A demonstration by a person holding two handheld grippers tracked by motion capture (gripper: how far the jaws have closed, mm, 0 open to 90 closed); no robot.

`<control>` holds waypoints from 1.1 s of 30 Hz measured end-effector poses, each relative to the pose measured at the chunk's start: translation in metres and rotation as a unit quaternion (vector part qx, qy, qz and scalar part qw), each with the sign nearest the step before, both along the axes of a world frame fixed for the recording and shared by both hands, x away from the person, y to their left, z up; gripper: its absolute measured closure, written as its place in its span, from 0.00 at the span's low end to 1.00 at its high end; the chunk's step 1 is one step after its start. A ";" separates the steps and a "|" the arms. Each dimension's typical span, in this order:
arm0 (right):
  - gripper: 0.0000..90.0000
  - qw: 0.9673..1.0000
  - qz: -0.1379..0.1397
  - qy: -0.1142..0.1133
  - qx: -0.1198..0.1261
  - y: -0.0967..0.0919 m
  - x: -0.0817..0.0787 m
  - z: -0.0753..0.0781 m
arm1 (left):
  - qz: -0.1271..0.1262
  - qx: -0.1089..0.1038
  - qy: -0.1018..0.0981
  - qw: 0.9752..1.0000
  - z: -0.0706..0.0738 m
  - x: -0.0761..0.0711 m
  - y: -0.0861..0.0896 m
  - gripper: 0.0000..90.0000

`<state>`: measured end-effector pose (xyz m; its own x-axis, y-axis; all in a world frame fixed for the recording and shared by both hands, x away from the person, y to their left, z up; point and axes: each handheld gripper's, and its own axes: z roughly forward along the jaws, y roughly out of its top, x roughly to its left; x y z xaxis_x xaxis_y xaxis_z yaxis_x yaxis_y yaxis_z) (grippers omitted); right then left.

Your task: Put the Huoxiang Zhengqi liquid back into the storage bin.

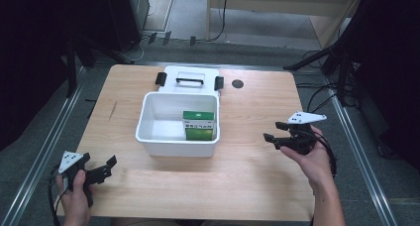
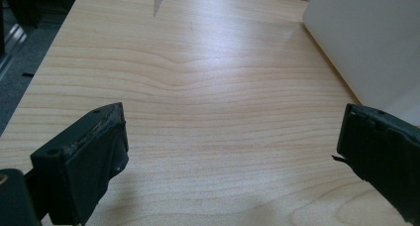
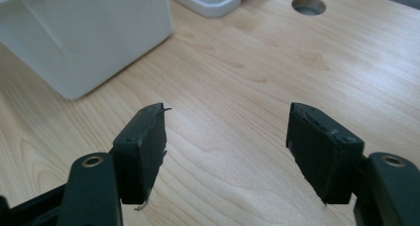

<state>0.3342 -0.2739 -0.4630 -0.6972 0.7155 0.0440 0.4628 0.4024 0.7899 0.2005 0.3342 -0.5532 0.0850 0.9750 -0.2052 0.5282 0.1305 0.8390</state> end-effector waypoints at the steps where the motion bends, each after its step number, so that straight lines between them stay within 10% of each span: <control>1: 0.36 1.000 -0.003 -0.006 0.009 -0.002 -0.002 -0.002 | 0.000 0.000 0.000 1.000 0.000 0.000 0.000 0.00; 18: 0.24 0.991 -0.076 -0.063 0.093 -0.024 -0.030 -0.039 | 0.000 0.002 0.000 1.000 0.000 0.000 0.000 0.00; 25: 0.31 0.976 -0.106 -0.034 0.187 -0.037 -0.053 -0.057 | 0.000 0.002 -0.001 1.000 0.000 0.000 0.000 0.00; 33: 0.12 0.976 -0.140 -0.032 0.163 -0.050 -0.068 -0.070 | 0.000 0.001 -0.001 1.000 0.000 0.000 0.000 0.00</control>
